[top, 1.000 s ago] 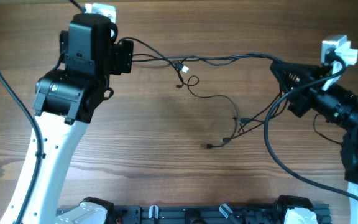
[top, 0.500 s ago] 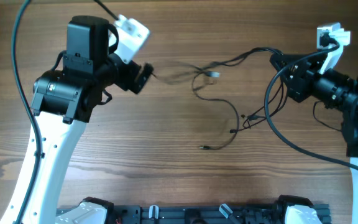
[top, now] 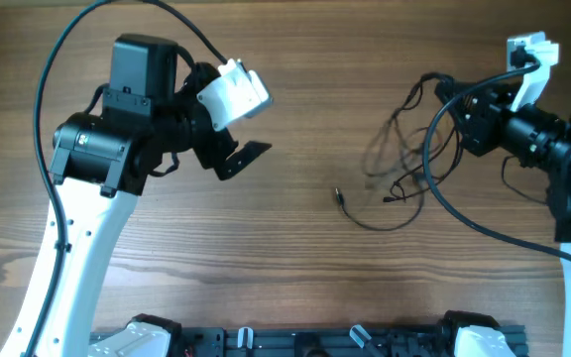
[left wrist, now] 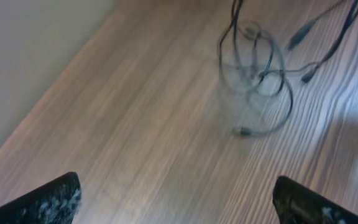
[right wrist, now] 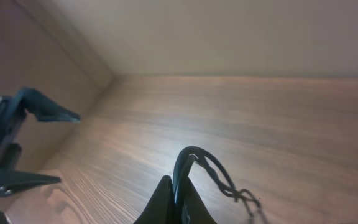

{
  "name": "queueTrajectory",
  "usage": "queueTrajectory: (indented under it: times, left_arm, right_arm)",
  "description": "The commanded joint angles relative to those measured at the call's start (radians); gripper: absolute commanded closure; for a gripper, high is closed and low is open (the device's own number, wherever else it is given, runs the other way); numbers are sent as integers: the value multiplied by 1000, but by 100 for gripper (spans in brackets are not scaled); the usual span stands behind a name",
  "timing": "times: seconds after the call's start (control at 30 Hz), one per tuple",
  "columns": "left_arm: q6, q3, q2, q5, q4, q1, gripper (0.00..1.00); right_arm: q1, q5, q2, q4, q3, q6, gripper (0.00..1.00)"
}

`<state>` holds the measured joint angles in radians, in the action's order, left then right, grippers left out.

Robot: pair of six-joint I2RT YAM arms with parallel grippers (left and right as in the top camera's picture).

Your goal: Untangle cables

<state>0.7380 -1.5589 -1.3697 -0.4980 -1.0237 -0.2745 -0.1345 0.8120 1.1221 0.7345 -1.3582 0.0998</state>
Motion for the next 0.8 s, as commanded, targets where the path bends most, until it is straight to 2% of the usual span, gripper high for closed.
queueTrajectory:
  times: [0.0,0.13,0.27,0.57,0.7,0.77]
  left_arm:
    - [-126,-12,-5,-157,47,3,0]
    - [-225,-12,-5,-239,87,3,0]
    - [-305,-12,-5,-246,92,3,0]
    - [-335,-12,-5,-295,93,2,0]
    - [-343,-12,-5,-294,92,2,0]
    - [-390,-12,-5,-294,100,2,0]
  right_arm:
    - [-3,106,0,4,-88,-22,96]
    - [-3,132,0,44,-157,-35,96]
    - [-3,197,0,44,-211,-35,96]
    - [-3,200,9,2,-303,10,96]
    - [-3,244,11,-87,-304,50,96]
    - [-3,262,16,-145,-304,93,96]
